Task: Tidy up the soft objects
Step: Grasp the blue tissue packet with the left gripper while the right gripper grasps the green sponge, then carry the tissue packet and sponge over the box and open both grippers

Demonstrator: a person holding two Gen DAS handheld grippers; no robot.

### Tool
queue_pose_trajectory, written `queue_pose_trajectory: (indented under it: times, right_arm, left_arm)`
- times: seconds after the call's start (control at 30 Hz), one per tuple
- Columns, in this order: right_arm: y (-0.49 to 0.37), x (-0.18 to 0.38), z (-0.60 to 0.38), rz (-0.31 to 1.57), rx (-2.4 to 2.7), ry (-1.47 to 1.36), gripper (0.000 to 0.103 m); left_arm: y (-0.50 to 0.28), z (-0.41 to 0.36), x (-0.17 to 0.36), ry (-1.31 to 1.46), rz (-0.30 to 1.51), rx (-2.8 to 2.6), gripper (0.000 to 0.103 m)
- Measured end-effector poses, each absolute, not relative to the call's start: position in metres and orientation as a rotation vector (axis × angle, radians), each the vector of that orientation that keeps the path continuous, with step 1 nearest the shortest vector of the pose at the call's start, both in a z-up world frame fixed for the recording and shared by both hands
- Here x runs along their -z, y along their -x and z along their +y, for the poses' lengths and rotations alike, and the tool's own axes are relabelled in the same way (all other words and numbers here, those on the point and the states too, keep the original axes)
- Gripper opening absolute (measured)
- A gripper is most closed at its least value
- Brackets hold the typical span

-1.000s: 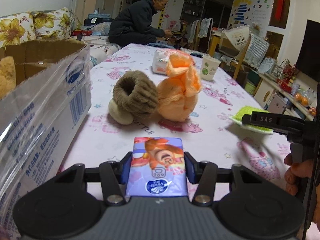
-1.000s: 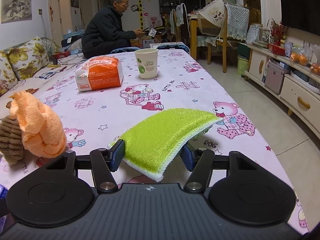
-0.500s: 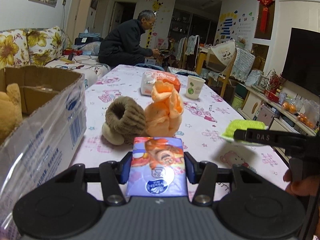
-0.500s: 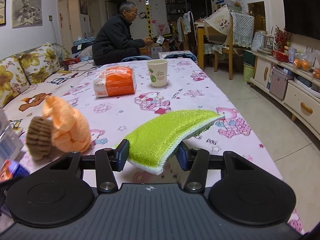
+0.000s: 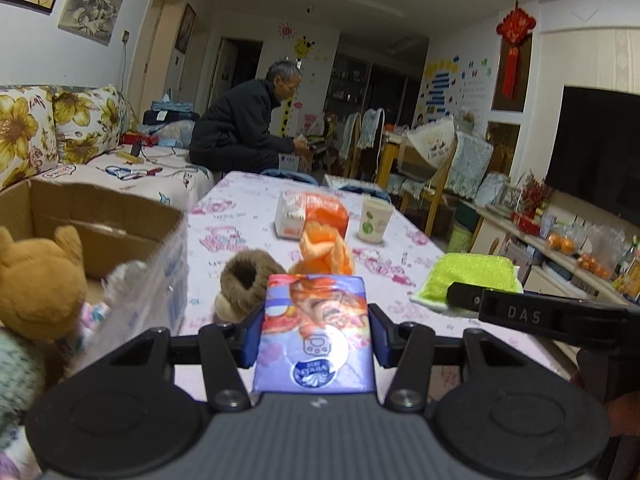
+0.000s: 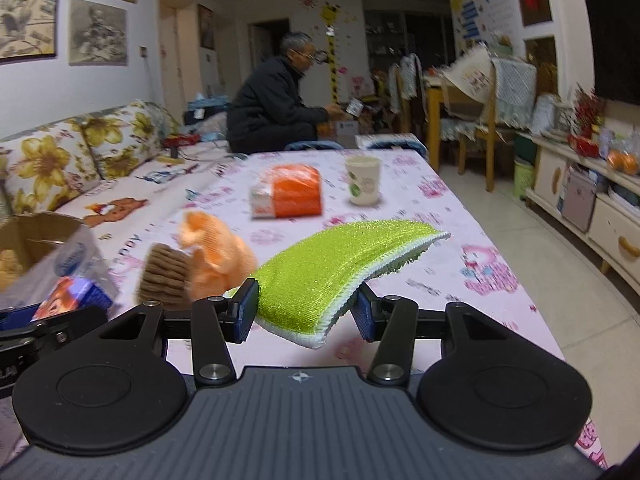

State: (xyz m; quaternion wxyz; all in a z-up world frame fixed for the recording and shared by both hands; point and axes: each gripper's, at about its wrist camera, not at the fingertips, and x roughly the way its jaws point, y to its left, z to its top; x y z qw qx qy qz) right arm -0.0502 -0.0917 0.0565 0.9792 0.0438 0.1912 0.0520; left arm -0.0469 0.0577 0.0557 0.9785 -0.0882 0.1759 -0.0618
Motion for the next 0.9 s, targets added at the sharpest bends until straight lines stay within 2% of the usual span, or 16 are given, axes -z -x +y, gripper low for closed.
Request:
queue_pose_trajectory:
  times: [0.4, 0.67, 0.9]
  right_arm:
    - [0.083, -0.109, -0.017, 0.245, -0.364, 0.037, 0.062]
    - [0.064, -0.124, 0.025, 0.283, -0.509, 0.013, 0.062]
    - [0.047, -0.134, 0.062, 0.321, -0.657, -0.037, 0.062]
  left_arm:
    - [0.083, 0.106, -0.088, 0.243, 0.196, 0.061, 0.051]
    - [0.096, 0.146, -0.095, 0.304, 0.146, -0.108, 0.051]
    - [0.099, 0.185, -0.090, 0.377, 0.183, -0.292, 0.051]
